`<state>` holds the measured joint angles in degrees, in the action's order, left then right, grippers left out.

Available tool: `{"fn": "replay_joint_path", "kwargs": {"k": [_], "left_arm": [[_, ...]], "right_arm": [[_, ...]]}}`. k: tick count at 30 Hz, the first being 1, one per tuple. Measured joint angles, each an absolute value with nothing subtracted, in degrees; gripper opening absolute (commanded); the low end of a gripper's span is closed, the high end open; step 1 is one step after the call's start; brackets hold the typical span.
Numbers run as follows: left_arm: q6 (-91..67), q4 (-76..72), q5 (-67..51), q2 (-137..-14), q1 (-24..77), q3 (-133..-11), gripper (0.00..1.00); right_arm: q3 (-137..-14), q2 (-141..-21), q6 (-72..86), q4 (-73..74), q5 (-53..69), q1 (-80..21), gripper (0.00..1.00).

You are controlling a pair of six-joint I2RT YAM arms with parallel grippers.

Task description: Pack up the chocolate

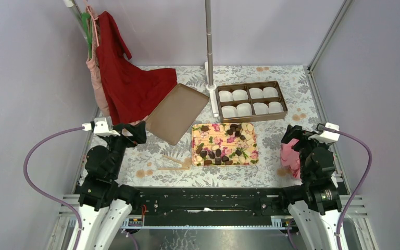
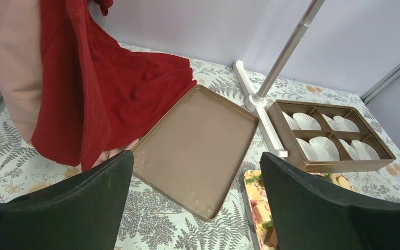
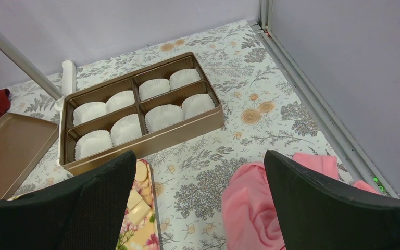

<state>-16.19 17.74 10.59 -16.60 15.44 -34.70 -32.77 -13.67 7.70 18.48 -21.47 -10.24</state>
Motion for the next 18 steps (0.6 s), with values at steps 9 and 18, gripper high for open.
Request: {"fn": "replay_joint_path", "kwargs": {"k": [9, 18], "left_arm": [[-18.2, 17.6, 10.3, -17.6, 15.2, -34.7, 0.99], [-25.6, 18.5, 7.9, -20.1, 15.2, -34.7, 0.99]], "right_arm": [[-32.7, -13.7, 7.7, 18.5, -21.2, -10.2, 1.0], [-32.7, -13.5, 7.7, 18.5, -19.8, -10.3, 1.0]]}}
